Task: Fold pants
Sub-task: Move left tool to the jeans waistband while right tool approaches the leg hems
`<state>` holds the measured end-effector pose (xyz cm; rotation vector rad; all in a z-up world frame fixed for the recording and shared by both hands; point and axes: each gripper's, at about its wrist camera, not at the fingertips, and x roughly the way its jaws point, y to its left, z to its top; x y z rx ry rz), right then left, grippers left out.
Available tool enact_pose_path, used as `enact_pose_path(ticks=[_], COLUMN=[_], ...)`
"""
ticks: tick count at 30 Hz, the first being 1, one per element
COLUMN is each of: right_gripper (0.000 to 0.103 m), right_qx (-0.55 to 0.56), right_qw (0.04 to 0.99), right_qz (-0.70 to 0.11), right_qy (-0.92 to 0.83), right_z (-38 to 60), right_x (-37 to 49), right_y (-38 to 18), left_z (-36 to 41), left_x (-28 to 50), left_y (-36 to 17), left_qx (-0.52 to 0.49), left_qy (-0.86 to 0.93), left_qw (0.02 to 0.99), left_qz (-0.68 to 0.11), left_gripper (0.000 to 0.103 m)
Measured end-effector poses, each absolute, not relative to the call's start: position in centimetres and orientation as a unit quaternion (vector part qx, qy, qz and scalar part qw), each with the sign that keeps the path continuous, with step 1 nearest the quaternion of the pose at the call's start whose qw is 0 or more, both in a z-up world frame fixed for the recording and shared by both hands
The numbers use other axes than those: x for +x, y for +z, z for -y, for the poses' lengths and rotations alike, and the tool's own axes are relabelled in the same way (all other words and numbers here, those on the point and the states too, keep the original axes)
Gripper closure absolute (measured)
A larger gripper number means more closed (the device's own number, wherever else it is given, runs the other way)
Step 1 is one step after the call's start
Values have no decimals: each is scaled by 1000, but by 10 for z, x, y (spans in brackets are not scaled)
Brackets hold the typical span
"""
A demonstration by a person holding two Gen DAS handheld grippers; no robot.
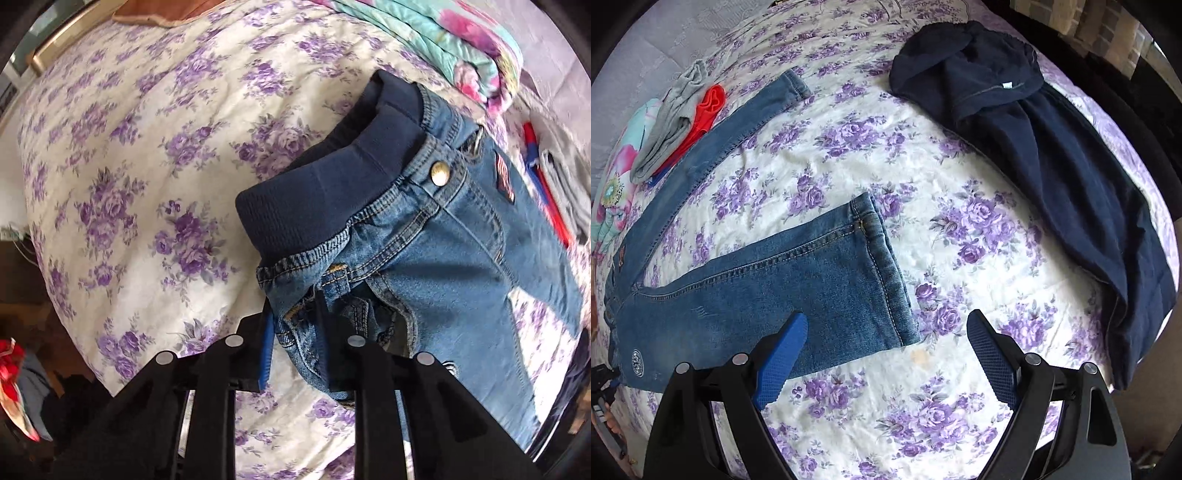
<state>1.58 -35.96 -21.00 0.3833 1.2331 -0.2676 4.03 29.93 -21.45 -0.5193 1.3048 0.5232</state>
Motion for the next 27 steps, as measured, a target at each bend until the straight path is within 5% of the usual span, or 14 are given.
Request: enact_pose_path(ticks=[6,7,8,10,18,22,27], right_gripper=[15,27,57,73,69,51,34], right_qx=[195,204,205,226,204,127,21], right_qw=[757,760,766,761,743,733,776], right_qz=[-612,-608,-602,-604,-630,-656,-608], right_qy=[-117,-109,-99,-73,-103,-128,-163], right_z=[360,358,354,353,350,333,321], right_x=[32,32,33,34,26,41,61], right_y=[-254,-257,-256,-253,-246,-255,-192], left_z=[-312,-311,-310,-302,-301,-293,-295], left_x=[45,45,47,45,26,35,32], left_y=[-216,-214,-212,-213,-215,-217,-150], left_qx=[-258,-249,-239,-234,-229,-198,-176], left_qy=[235,234,233,231,218,225,209], left_qw=[720,722,725,726,726,716,746], left_qz=[-600,-601,-602,-604,-611,-631,-608], left_gripper=[81,81,81,82,86,86,85])
